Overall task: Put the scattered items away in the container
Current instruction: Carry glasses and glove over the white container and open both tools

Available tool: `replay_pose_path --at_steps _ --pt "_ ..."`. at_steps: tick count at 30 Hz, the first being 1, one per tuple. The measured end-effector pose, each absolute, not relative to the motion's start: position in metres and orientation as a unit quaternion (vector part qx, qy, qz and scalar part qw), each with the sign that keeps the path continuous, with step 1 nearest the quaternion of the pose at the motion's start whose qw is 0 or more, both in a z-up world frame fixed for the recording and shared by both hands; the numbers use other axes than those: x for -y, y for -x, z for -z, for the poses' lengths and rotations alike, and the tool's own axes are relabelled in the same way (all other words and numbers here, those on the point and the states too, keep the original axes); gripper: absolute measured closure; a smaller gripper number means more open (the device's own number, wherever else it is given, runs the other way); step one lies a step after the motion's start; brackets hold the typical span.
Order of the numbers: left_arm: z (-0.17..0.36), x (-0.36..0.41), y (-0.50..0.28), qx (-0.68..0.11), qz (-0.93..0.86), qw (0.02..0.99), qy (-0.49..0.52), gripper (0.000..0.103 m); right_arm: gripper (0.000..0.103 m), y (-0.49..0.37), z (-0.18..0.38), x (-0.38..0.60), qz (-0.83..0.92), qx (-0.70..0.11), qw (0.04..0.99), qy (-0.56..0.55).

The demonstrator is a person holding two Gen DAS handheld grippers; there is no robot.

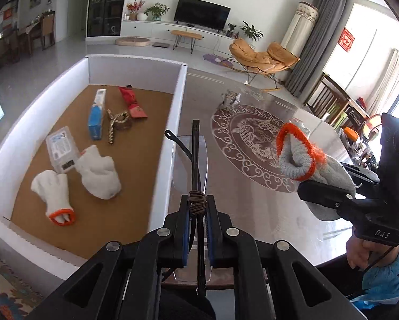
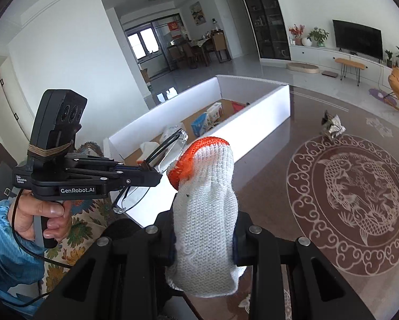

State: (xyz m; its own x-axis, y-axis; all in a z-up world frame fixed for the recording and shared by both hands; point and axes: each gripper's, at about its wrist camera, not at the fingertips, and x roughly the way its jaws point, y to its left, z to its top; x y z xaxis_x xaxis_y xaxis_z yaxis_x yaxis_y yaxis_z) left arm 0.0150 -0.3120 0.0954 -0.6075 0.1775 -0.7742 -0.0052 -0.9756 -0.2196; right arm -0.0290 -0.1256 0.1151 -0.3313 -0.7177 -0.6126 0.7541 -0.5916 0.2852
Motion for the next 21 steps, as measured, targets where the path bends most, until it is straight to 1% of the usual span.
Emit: replay_pose_path --at_steps 3,6,8,13,15,17,19,20,21 --pt "-0.103 0.370 -0.004 0.113 -0.890 0.003 0.442 0.093 0.073 0.048 -0.140 0.197 0.797 -0.035 0.490 -0.352" --pt "-0.094 0.405 0.005 0.130 -0.881 -0.020 0.455 0.093 0.073 0.072 -0.143 0.260 0.783 -0.048 0.499 -0.368" --pt "-0.081 0.415 0.011 0.144 -0.870 -0.019 0.472 0.093 0.073 0.089 -0.132 0.294 0.773 -0.062 0.492 -0.395" --pt "-0.045 0.417 0.019 0.164 -0.847 -0.018 0.506 0.093 0.073 0.122 -0.092 0.344 0.780 -0.142 0.432 -0.430" --pt "-0.036 0.418 0.022 0.172 -0.843 -0.025 0.509 0.093 0.073 0.138 -0.077 0.352 0.781 -0.144 0.412 -0.446" --pt "-0.029 0.421 0.024 0.187 -0.838 -0.035 0.512 0.092 0.072 0.152 -0.061 0.360 0.766 -0.132 0.413 -0.474" --pt "-0.023 0.423 0.026 0.198 -0.830 -0.046 0.519 0.091 0.065 0.160 -0.049 0.367 0.761 -0.140 0.399 -0.492" --pt "-0.020 0.425 0.027 0.202 -0.827 -0.051 0.523 0.088 0.061 0.161 -0.046 0.371 0.761 -0.146 0.397 -0.493" --pt "-0.018 0.426 0.027 0.207 -0.824 -0.055 0.524 0.080 0.049 0.161 -0.044 0.372 0.760 -0.152 0.398 -0.491"
